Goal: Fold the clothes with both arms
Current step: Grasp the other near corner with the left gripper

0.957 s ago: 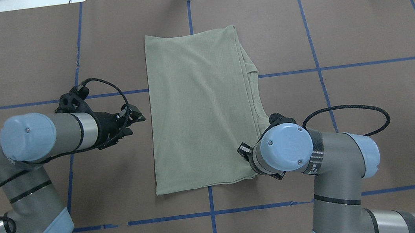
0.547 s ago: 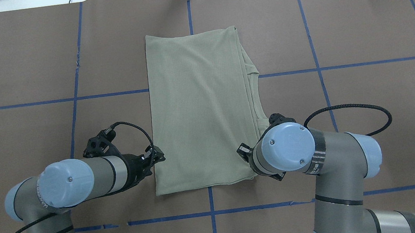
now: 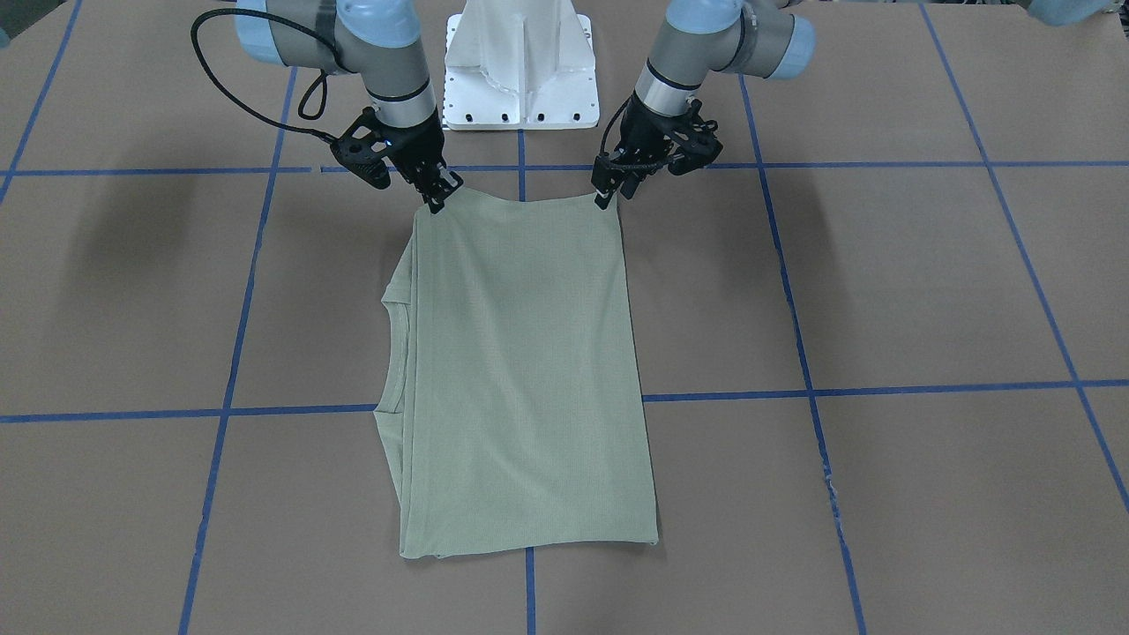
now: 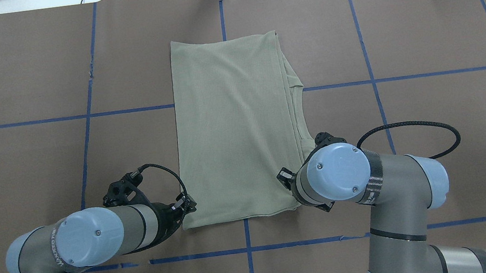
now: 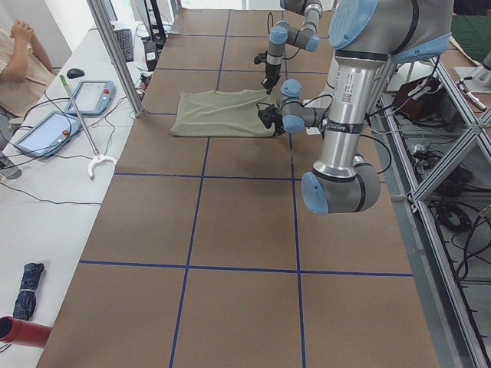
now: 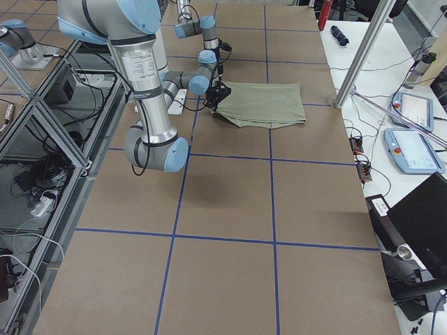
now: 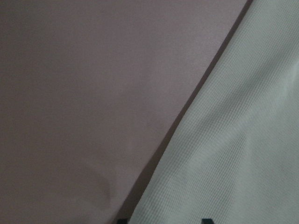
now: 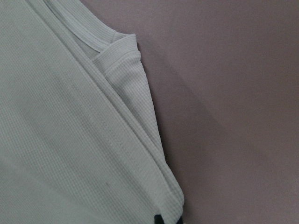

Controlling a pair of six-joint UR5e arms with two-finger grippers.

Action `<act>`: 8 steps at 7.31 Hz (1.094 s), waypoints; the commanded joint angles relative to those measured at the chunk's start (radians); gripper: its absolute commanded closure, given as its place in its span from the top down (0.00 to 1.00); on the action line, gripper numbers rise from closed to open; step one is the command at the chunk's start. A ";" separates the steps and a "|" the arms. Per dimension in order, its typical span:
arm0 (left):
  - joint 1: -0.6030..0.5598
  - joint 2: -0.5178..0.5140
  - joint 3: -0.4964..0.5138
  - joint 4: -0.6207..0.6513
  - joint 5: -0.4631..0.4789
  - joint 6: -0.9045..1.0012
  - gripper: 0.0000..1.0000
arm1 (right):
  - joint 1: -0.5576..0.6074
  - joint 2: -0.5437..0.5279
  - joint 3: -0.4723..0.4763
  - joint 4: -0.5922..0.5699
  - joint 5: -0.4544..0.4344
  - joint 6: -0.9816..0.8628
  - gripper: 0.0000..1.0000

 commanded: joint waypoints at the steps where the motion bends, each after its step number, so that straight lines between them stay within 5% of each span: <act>1: 0.028 0.001 0.015 0.013 0.001 0.000 0.61 | 0.000 0.000 0.001 0.000 0.000 0.000 0.00; 3: 0.028 -0.002 0.014 0.013 0.001 0.000 0.54 | 0.000 -0.002 0.001 0.000 0.000 0.000 0.00; 4: 0.028 -0.004 0.015 0.013 0.004 0.000 0.39 | 0.002 -0.002 0.001 -0.002 0.000 0.000 0.00; 5: 0.028 -0.002 0.015 0.013 0.005 0.000 0.13 | 0.000 -0.002 0.001 -0.002 0.000 0.000 0.00; 6: 0.028 -0.004 0.014 0.013 0.005 0.000 0.00 | 0.000 -0.002 0.001 -0.002 0.000 0.000 0.00; 8: 0.028 -0.004 -0.003 0.013 0.005 -0.001 0.00 | 0.000 -0.002 0.006 -0.002 0.002 0.000 0.00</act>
